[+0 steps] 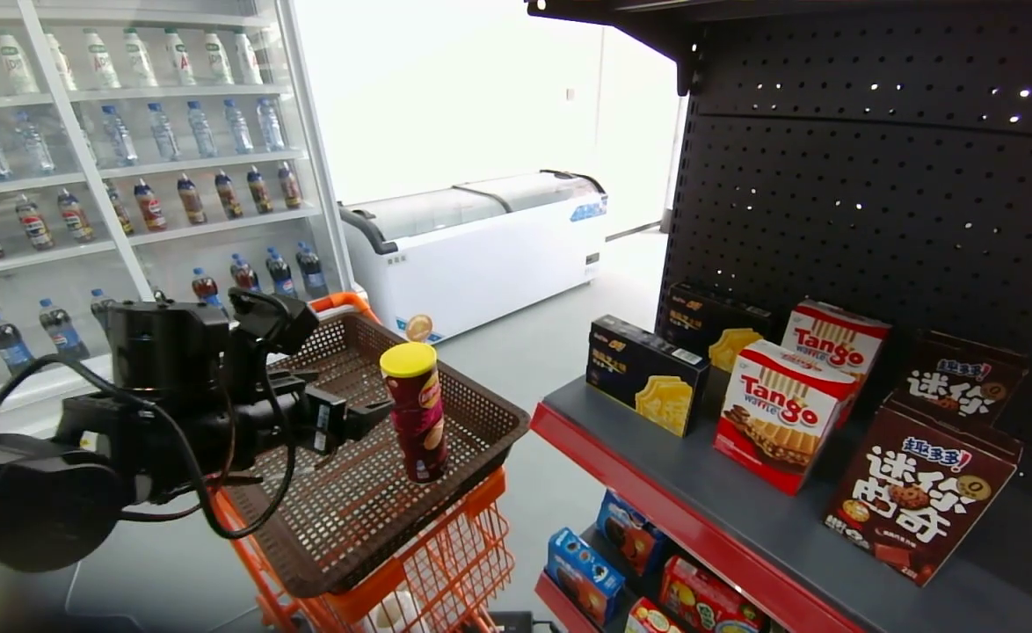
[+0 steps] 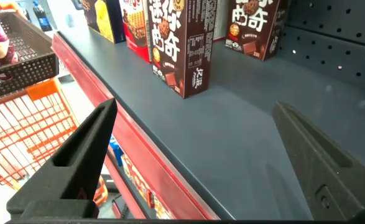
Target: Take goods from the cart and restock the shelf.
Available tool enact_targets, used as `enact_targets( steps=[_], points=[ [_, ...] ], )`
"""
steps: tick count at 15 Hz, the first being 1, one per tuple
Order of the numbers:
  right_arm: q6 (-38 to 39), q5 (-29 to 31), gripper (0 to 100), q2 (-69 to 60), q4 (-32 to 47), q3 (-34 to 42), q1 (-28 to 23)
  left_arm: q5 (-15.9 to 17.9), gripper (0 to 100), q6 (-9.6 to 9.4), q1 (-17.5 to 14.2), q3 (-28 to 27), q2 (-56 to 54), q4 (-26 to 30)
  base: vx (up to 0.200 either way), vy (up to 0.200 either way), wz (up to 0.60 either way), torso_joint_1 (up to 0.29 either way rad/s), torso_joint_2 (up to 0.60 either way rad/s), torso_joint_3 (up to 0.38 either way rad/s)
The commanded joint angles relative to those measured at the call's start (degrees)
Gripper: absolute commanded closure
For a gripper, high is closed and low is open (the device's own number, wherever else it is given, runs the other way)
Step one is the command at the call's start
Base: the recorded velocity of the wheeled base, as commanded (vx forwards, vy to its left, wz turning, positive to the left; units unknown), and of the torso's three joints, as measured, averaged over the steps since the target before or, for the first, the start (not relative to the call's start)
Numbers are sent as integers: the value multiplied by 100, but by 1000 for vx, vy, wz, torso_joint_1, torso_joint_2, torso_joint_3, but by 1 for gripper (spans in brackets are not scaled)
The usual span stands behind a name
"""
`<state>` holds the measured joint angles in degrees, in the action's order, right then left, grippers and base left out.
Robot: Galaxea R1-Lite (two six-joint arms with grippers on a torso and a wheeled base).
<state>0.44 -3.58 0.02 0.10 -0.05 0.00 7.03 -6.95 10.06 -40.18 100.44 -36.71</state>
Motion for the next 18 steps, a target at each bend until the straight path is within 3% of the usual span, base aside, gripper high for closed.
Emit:
enact_targets(
  steps=[1,3,5,12,18],
  points=[
    [0,-2,0,-2,-1,5,0,-9,0,-87,84,-491,1118,-381,0,0,0,0,0,0],
    [0,-2,0,-2,-1,-4,0,-9,0,-281,146,-552,1443,-654,0,0,0,0,0,0],
    [0,-2,0,-2,-1,5,0,-18,0,-325,181,-667,1751,-812,0,0,0,0,0,0],
    [0,-2,0,-2,-1,5,0,-18,0,-307,216,-1018,2516,-891,0,0,0,0,0,0],
    [0,-2,0,-2,-1,5,0,-18,0,-307,295,-1168,2867,-1629,0,0,0,0,0,0]
  ],
)
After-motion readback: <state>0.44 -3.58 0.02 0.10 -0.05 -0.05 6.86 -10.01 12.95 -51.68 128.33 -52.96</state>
